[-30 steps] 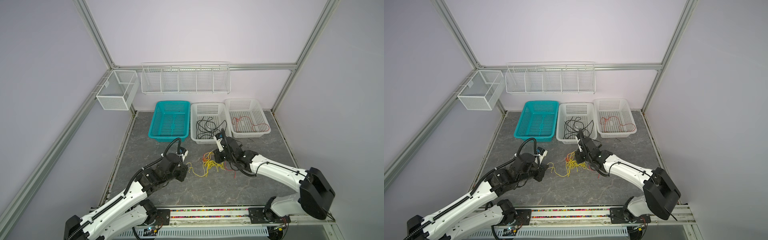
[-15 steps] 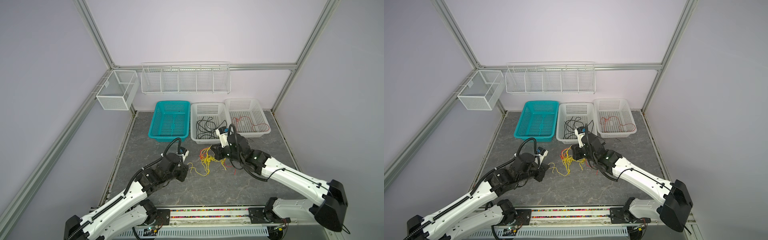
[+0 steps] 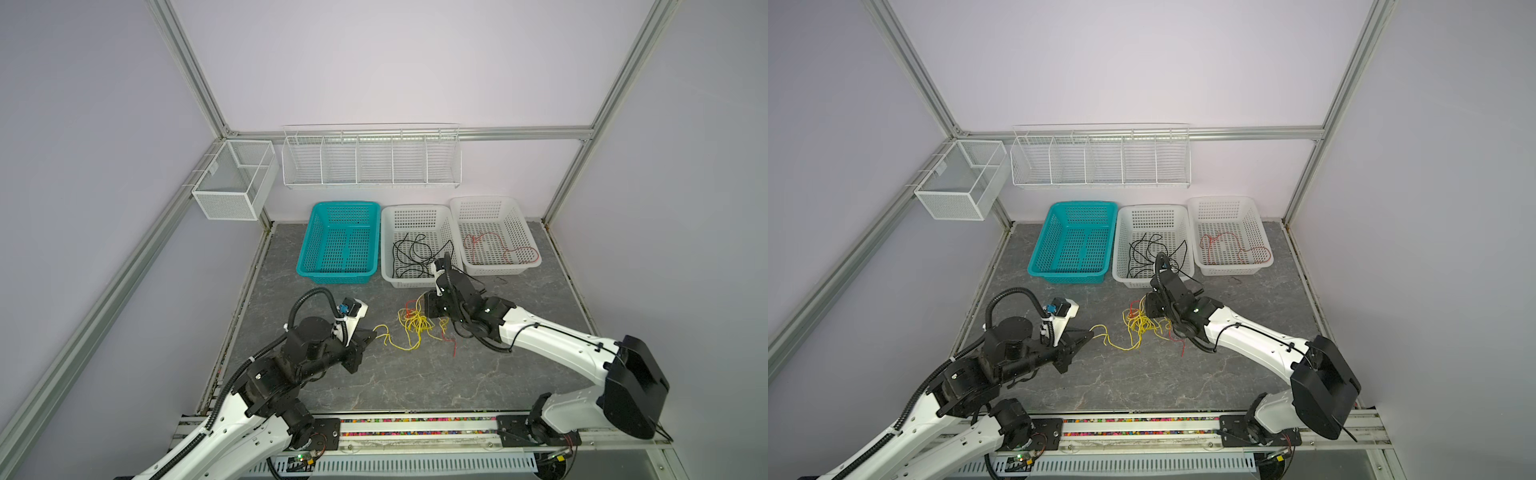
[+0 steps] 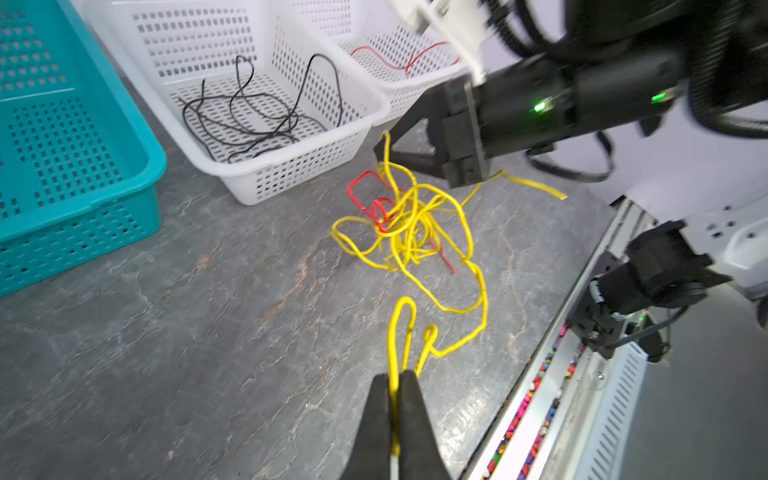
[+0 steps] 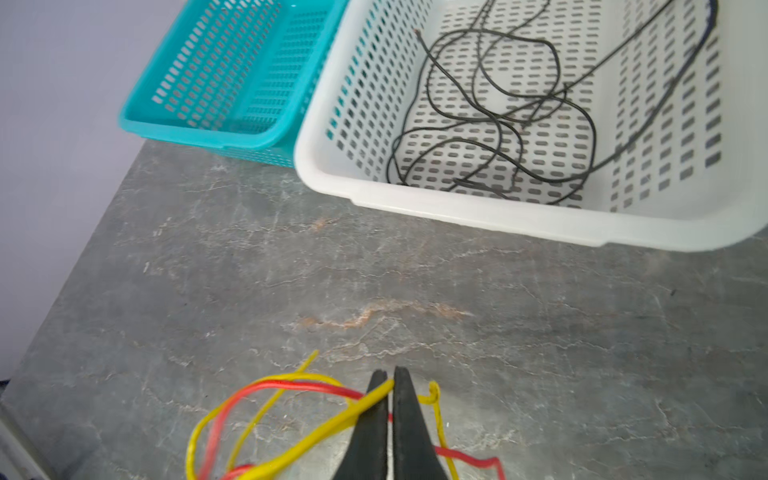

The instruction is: Untangle the cables

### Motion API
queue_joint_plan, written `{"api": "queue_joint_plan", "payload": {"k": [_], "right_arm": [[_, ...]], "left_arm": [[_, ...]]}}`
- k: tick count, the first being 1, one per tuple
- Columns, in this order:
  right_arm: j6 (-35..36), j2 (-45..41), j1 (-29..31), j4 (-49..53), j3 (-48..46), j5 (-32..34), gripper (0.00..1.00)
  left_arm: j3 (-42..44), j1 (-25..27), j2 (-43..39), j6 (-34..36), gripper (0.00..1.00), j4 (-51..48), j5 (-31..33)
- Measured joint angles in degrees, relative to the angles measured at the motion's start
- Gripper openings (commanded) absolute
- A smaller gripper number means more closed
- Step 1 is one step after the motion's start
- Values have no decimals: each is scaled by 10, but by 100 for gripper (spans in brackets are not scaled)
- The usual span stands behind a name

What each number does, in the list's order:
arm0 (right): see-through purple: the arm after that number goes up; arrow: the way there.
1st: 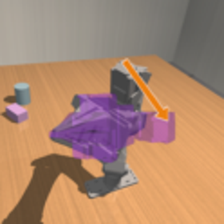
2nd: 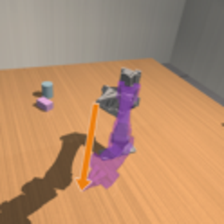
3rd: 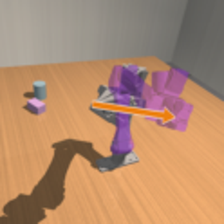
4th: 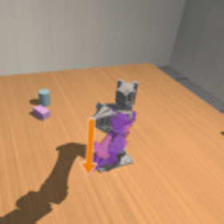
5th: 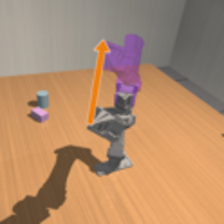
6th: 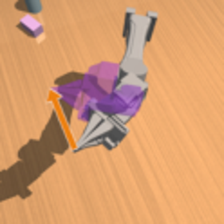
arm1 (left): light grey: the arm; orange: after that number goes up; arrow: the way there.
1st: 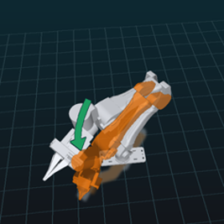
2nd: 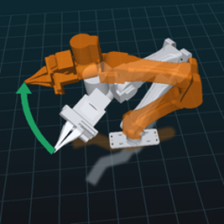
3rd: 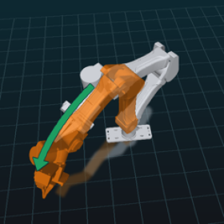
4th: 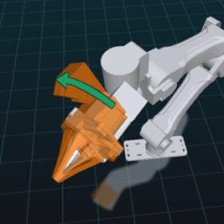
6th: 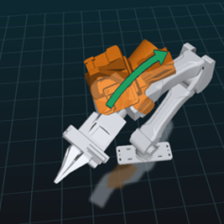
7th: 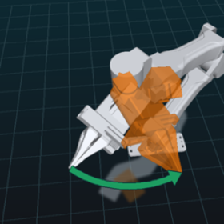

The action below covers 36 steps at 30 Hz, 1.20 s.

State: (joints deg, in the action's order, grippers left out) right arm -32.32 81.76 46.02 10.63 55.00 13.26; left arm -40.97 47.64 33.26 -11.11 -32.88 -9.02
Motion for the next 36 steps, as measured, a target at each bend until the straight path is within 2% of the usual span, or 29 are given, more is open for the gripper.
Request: {"api": "queue_joint_plan", "payload": {"k": [7,17,23,28,31,36], "right_arm": [[-20,17,-48,-15,-63,-13,6],[-33,25,-76,-65,-125,-45,6],[-35,26,-92,-87,-151,-61,6],[-35,24,-118,-94,-151,-92,6],[-35,15,-137,-94,-153,-103,6],[-15,-13,-152,-89,-162,-103,7]], "left_arm": [[-101,0,-22,-37,0,-18,-49],[-204,0,-89,-93,0,-94,-40],[-227,0,-89,-108,0,-154,2],[-269,0,-74,-110,0,-226,66],[-272,1,-60,-116,0,-251,97],[-251,1,-57,-132,0,-250,114]]}}
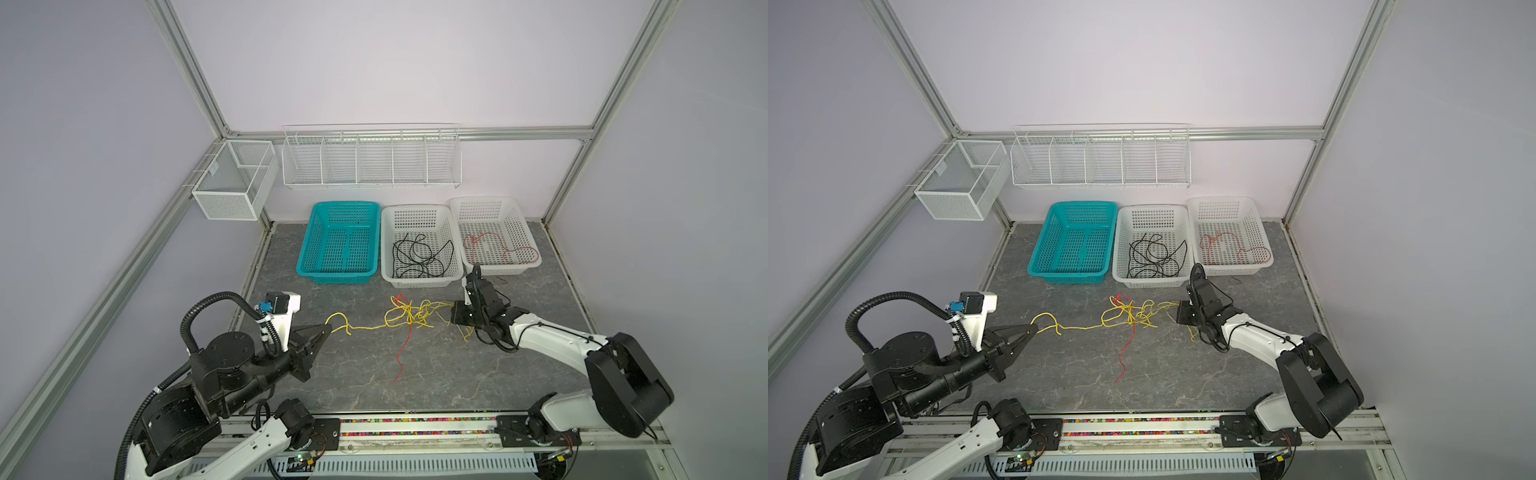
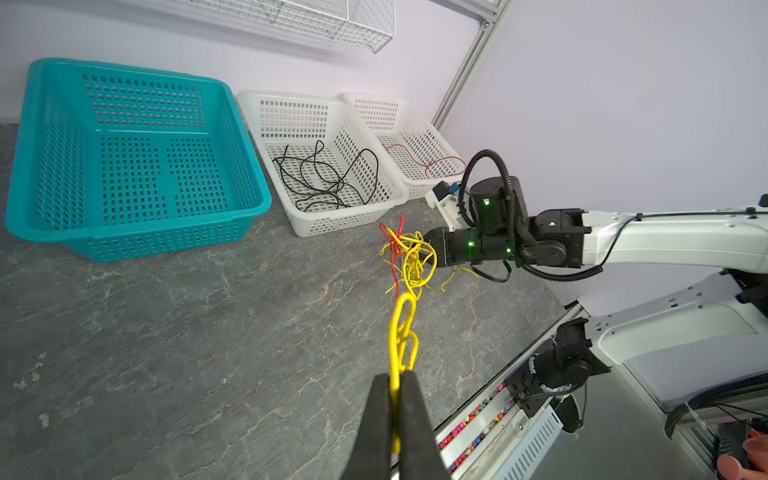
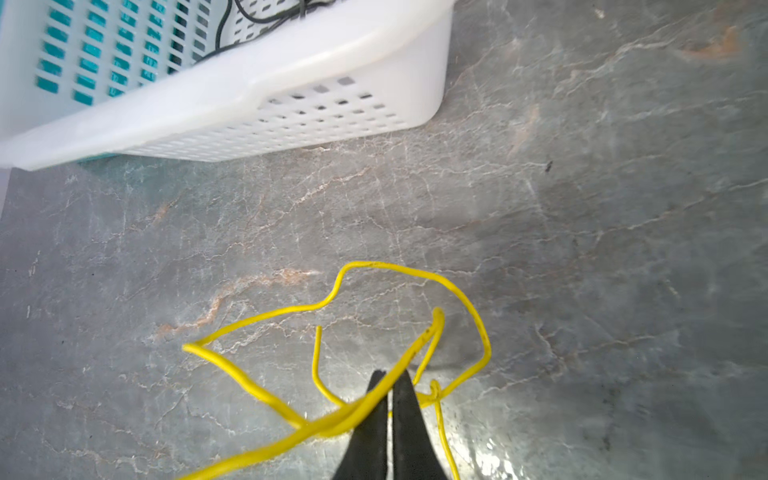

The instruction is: Untangle the cables

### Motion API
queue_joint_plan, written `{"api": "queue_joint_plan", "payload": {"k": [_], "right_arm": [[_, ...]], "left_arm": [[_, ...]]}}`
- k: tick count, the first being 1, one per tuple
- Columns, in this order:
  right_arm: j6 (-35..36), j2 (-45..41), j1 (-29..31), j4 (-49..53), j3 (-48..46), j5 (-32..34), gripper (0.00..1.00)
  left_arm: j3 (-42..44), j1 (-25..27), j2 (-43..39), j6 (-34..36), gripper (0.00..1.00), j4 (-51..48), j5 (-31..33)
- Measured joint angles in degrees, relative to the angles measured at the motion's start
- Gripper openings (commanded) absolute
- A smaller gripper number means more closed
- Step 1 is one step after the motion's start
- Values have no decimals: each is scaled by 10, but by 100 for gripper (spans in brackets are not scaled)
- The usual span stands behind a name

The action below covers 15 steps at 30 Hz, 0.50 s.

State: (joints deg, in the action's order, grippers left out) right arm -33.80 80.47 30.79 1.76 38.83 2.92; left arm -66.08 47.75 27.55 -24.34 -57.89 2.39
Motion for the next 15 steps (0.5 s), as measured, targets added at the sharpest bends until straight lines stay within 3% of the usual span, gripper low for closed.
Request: {"api": "queue_joint_plan", "payload": {"k": [2,11,15], "right_arm": [[10,-16,-5,1,-9,0,12],[50,-98,-16,10,-37,5,60],[57,-134,-16,9,-49,5,72]], "left_arm": [[15,0,-3,-5,0,6,5],[35,0,20,-18,0,6,64],[44,0,35,-24,0,3,84]]}}
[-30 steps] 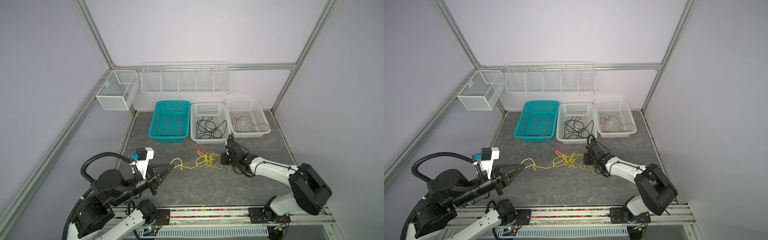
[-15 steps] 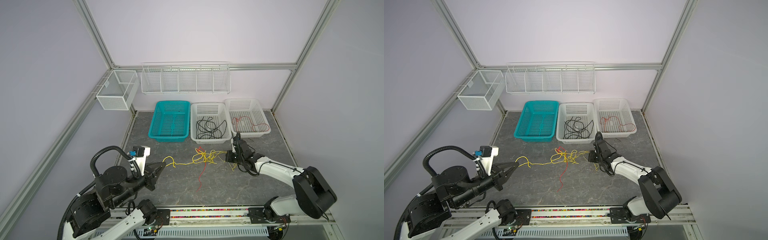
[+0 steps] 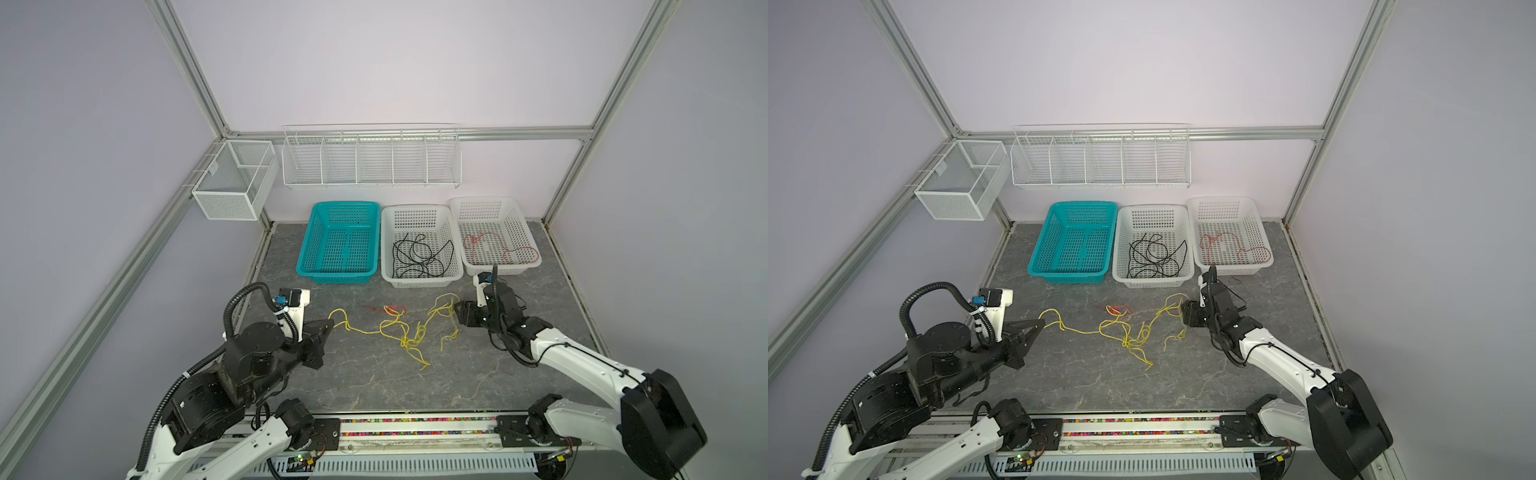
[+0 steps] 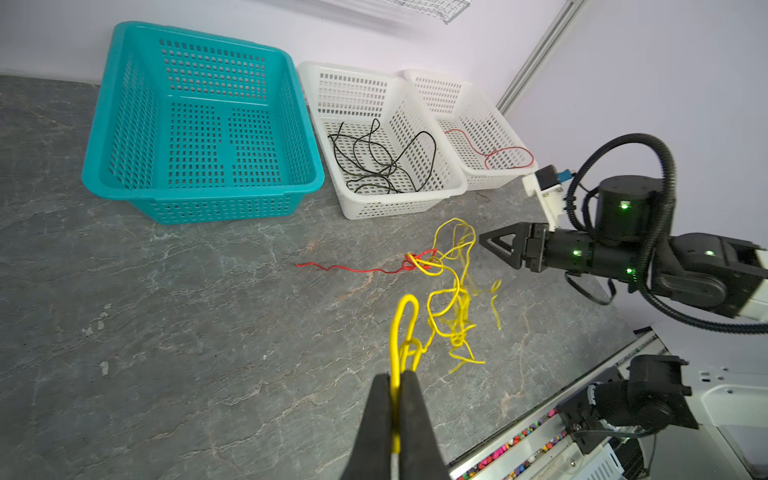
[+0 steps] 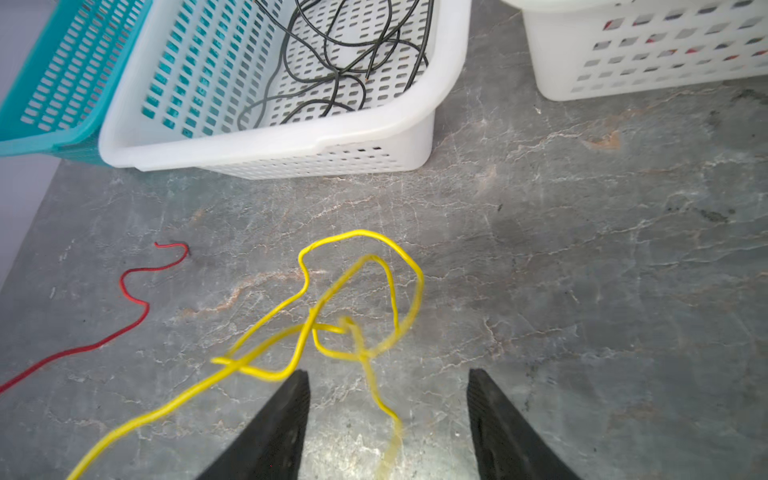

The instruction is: Untangle the cables

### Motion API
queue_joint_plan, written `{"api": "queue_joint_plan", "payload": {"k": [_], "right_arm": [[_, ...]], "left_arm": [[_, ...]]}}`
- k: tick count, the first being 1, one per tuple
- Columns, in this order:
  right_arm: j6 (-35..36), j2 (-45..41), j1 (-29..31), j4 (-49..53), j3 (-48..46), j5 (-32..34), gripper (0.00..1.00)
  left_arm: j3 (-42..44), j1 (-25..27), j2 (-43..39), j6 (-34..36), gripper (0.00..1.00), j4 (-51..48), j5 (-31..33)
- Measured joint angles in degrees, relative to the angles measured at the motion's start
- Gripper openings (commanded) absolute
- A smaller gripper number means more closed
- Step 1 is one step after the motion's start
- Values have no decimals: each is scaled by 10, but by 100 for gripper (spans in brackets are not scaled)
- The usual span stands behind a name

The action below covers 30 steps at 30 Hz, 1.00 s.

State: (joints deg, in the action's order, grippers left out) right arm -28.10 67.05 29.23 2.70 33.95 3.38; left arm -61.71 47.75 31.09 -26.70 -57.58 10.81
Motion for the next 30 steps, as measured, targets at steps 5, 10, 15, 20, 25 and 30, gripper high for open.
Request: {"api": "queue_joint_plan", "payload": {"k": [5,10,15,20,25,30], "right_arm": [[4,-29,0,-2,-13,-9,75],[10,-45,1,-35,-30,-74,76],[7,-32,48,-88,-30,-148,74],[-25,29,145,-123,-9,-170,68],[-52,50,208,-142,-2,-163,60],[-52,49,268,-155,10,-141,58]], "left_arm": [[14,0,17,-3,0,-4,10],[41,0,28,-7,0,1,-5],[59,0,30,-7,0,16,-32],[86,0,34,-13,0,40,-51],[97,0,42,-18,0,54,-62],[99,0,43,-29,0,63,-61]]}}
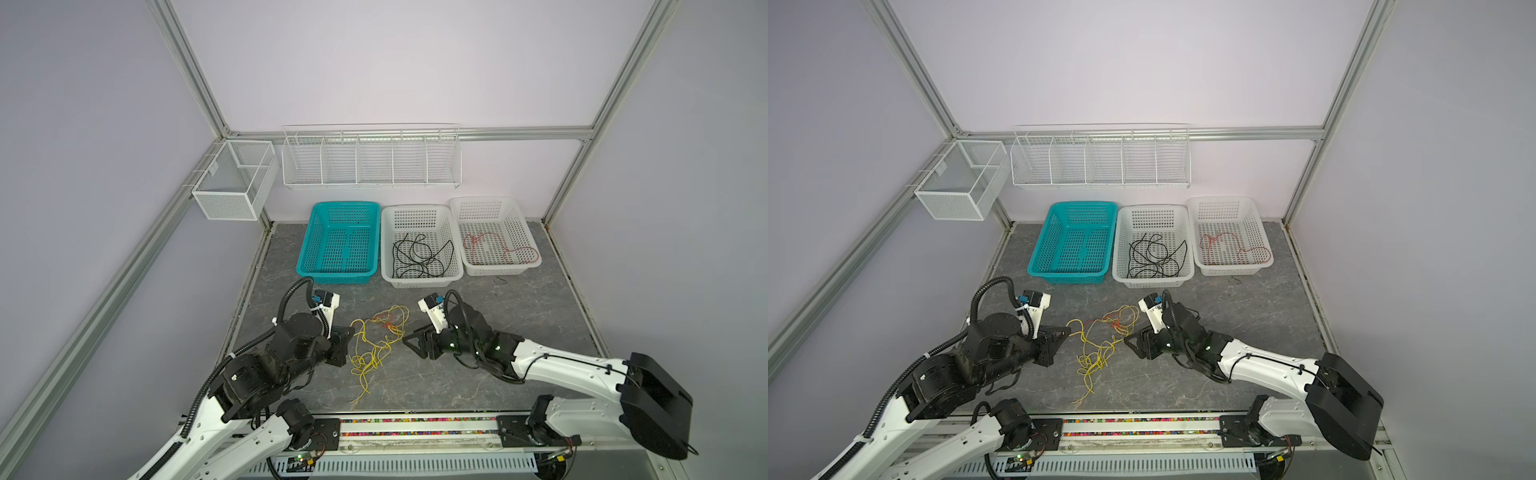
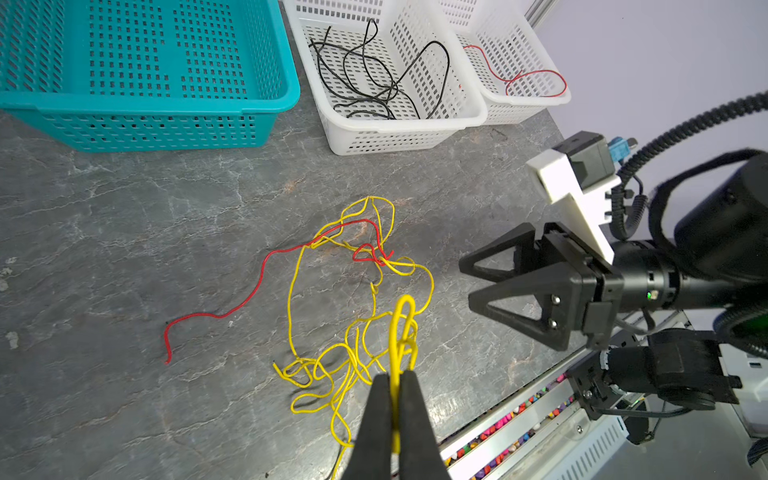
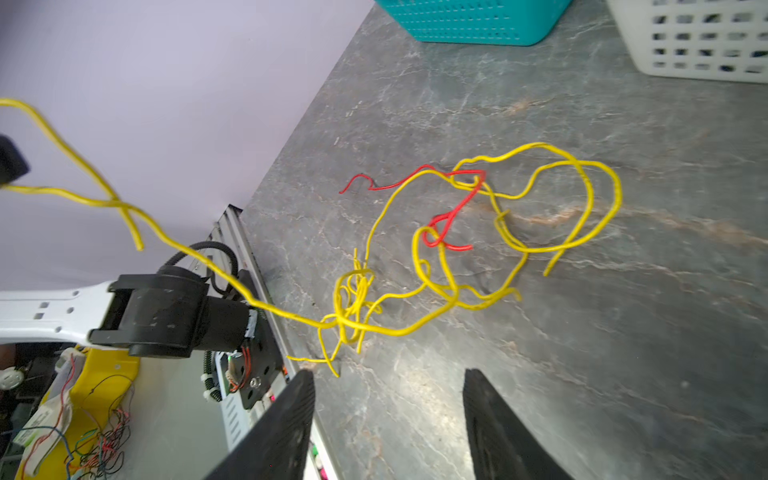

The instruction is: Untangle the cables

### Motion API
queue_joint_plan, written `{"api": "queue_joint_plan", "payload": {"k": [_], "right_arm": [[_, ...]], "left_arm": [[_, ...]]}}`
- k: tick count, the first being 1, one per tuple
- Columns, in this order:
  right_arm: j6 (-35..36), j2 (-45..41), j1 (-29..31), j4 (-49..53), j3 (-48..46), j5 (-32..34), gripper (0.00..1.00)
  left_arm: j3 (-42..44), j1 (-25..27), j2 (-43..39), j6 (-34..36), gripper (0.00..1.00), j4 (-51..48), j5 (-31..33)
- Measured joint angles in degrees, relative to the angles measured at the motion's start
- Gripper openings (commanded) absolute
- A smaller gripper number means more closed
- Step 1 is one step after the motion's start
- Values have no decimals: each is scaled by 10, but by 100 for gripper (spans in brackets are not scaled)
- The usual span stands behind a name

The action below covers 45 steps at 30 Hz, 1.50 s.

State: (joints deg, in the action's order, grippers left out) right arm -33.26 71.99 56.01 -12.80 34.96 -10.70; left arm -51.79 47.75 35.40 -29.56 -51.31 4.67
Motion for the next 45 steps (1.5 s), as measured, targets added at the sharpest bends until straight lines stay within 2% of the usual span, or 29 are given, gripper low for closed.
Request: {"api": "queue_joint_plan", "payload": {"k": [4,16,19,25,27,38,45], "right_arm": [[0,20,40,-23,4,8,58],[0,129,54,-52,33,24,54],[2,148,59,-61,45,28,45],[9,163,66,-70,55,41,13],[13,160,67,-67,55,48,7],[65,84,67,-12,52,58,6],[81,60,52,19,39,72,6]], "left_arm": [[4,0,-5,-7,0,5,0],[9,0,-30,-24,0,7,0],[18,0,-39,-30,0,13,0],[23,0,-44,-32,0,14,0],[23,0,-44,-32,0,12,6],[8,0,-13,-32,0,-66,74],[-11,0,-4,-27,0,-77,65]]}}
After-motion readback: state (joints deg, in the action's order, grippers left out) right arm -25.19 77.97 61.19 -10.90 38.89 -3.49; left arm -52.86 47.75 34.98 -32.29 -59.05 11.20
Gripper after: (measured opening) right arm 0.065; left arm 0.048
